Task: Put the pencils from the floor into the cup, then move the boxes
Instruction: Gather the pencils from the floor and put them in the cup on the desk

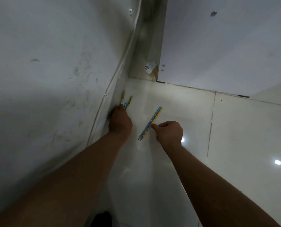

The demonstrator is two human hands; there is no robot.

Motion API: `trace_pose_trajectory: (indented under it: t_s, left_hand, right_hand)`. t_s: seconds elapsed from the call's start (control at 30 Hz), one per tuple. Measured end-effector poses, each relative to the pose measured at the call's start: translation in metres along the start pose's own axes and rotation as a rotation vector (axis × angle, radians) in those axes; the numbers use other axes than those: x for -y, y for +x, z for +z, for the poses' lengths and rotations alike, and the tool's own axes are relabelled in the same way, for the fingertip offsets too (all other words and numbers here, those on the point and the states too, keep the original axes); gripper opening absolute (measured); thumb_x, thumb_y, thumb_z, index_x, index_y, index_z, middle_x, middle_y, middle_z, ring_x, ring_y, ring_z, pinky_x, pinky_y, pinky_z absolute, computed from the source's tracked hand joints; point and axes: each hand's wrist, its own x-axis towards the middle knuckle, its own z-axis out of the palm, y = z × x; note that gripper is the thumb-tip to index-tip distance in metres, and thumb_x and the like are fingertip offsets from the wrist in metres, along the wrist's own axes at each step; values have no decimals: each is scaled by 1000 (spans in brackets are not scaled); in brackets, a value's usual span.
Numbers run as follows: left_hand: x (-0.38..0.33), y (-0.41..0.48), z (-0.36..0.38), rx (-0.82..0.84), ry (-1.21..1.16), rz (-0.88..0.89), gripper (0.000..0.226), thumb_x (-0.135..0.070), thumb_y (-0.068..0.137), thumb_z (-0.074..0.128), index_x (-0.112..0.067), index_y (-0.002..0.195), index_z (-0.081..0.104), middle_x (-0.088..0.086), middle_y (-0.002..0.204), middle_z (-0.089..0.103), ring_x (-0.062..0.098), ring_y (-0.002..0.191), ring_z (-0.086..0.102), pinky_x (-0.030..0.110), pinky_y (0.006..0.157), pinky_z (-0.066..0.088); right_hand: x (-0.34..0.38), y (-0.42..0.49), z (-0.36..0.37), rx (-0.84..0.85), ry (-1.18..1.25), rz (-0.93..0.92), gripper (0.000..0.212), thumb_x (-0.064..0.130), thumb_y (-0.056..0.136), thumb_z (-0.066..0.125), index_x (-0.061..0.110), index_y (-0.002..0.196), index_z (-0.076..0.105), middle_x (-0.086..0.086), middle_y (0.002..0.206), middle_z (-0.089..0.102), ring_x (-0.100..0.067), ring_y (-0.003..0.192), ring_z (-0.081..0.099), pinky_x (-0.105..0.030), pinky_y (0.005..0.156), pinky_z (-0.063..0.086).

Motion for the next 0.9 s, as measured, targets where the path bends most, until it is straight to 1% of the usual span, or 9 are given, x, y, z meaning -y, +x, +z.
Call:
trace_pose_trajectory:
  t_s: [0.07, 0.17, 0.23, 0.3, 0.4, 0.6, 0.73, 0.83, 0.9]
  left_hand:
    - [-3, 5, 10, -17, 68, 22, 39, -17, 100, 54, -6, 137, 51, 16, 132, 56, 34, 124, 53, 39, 106, 42]
    - [-6, 9, 12, 49, -34, -51, 33, -17, 102, 49, -8, 133, 55, 15, 125, 54, 34, 114, 52, 40, 98, 44]
    - [8, 17, 18, -18, 62, 58, 34, -19, 103, 44, -8, 131, 58, 14, 120, 54, 30, 101, 53, 38, 87, 45]
    - [12, 18, 12, -45, -68, 40, 29, -26, 98, 57, -15, 124, 61, 7, 115, 59, 19, 89, 61, 29, 71, 50]
    - [15, 22, 3, 126, -155, 10, 18, -27, 85, 76, -20, 98, 65, 0, 91, 62, 12, 65, 63, 26, 48, 48]
    - [19, 23, 12, 192, -148, 26, 23, -22, 67, 83, -20, 65, 61, -1, 58, 59, 15, 43, 60, 21, 37, 41]
    - [13, 14, 24, 98, 57, 107, 15, -20, 71, 74, -16, 69, 60, 4, 59, 58, 23, 47, 60, 25, 42, 43]
    - [22, 2, 31, 102, -20, 182, 6, -19, 81, 56, -13, 79, 58, 7, 69, 56, 24, 53, 57, 28, 44, 42]
    - [27, -4, 36, 211, -39, 145, 8, -18, 83, 55, -12, 87, 56, 6, 71, 56, 20, 52, 57, 27, 42, 42]
  right_hand:
    - [3, 9, 9, -42, -25, -31, 37, 55, 70, 88, 21, 70, 73, 4, 66, 72, -18, 66, 73, -36, 69, 63]
    - [12, 17, 18, -71, -85, -86, 36, 51, 73, 90, 20, 71, 70, 3, 69, 70, -17, 69, 69, -33, 66, 57]
    - [18, 21, 22, -75, -113, -85, 35, 47, 72, 91, 19, 73, 70, 2, 70, 70, -18, 69, 68, -33, 65, 56]
    - [21, 25, 25, -68, -118, -71, 31, 42, 74, 91, 17, 76, 72, 0, 74, 71, -18, 72, 68, -30, 64, 53]
    - [25, 27, 26, -46, -113, -68, 22, 32, 78, 88, 13, 79, 77, -4, 77, 75, -21, 76, 72, -29, 68, 54]
    - [29, 35, 27, 6, -167, -82, 21, 28, 79, 87, 8, 82, 81, -8, 80, 76, -23, 77, 72, -35, 70, 61]
    - [28, 36, 30, 42, -231, -93, 18, 24, 82, 83, 7, 86, 78, -9, 82, 74, -24, 76, 71, -30, 63, 55]
    - [23, 33, 30, 33, -305, -136, 9, 17, 84, 76, 9, 89, 76, -8, 85, 73, -25, 82, 72, -27, 62, 49]
    - [21, 35, 28, 42, -328, -136, 15, 23, 77, 80, 11, 86, 76, -9, 84, 73, -27, 81, 72, -27, 62, 51]
